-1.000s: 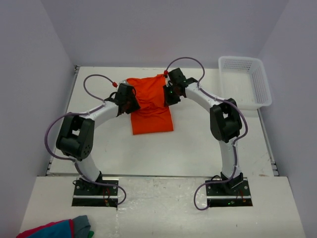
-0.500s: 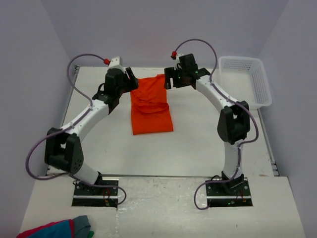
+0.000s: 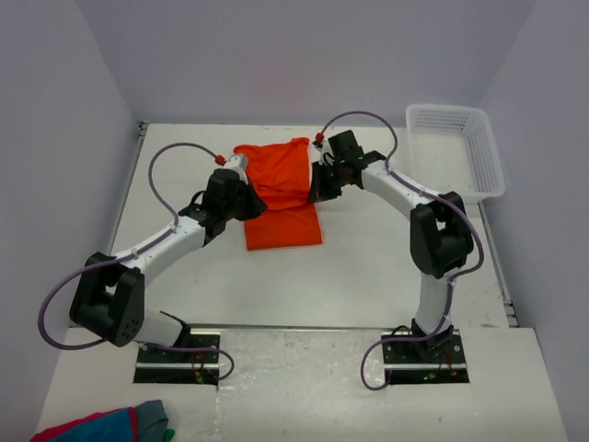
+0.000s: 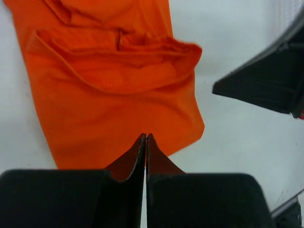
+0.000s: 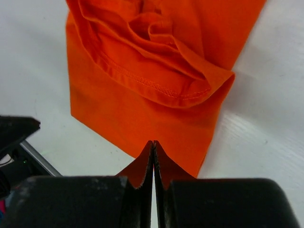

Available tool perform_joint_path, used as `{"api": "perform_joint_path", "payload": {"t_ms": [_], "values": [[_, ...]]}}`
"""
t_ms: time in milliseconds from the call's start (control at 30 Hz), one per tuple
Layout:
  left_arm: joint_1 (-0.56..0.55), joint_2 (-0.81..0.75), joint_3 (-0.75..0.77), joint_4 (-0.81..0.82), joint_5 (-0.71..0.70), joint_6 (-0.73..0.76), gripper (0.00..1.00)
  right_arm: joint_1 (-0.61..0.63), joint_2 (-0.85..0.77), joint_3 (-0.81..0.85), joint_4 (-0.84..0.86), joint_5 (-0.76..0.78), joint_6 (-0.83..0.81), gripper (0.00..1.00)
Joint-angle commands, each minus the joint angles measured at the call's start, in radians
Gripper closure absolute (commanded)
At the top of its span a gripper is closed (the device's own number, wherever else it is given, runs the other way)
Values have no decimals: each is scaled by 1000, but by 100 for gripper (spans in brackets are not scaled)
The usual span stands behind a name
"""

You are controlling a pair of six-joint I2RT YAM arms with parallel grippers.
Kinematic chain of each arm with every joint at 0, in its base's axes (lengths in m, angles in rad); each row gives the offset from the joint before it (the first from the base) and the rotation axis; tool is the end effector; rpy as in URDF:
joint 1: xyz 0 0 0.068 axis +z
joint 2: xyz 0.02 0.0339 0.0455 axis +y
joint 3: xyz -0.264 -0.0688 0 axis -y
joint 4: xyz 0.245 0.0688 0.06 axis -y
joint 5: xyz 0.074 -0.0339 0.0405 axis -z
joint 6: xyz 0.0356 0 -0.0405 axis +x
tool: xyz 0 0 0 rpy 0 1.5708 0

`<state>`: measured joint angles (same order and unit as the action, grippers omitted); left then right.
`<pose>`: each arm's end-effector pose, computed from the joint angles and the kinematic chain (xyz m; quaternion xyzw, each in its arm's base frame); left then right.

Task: Fold and stack the t-shirts
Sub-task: Fold the folded rectangular tshirt in 1/3 of the way

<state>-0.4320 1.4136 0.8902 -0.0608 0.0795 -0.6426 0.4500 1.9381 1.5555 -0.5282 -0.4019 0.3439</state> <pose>0.2823 -0.1333 0.2434 -0.0738 0.8772 -0.2722 0.3886 0.3811 0.1996 0.2397 -0.1137 0.9223 0.2969 0.2198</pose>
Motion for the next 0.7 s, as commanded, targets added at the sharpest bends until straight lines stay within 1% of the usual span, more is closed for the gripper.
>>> {"api": "perform_joint_path", "payload": {"t_ms": [0, 67, 233, 533, 667], "values": [[-60, -62, -42, 18, 51, -43, 100, 48, 62, 37, -33, -84, 26, 100], [-106, -74, -82, 30, 37, -55, 100, 67, 84, 29, -13, -89, 33, 100], [-137, -45, -152, 99, 52, -94, 100, 102, 147, 51, 6, -109, 49, 100], [-142, 111, -172, 165, 22, -89, 100, 108, 231, 120, 0, -103, 56, 100], [-142, 208, -162, 193, 16, -97, 100, 107, 254, 155, -10, -100, 53, 100]]}}
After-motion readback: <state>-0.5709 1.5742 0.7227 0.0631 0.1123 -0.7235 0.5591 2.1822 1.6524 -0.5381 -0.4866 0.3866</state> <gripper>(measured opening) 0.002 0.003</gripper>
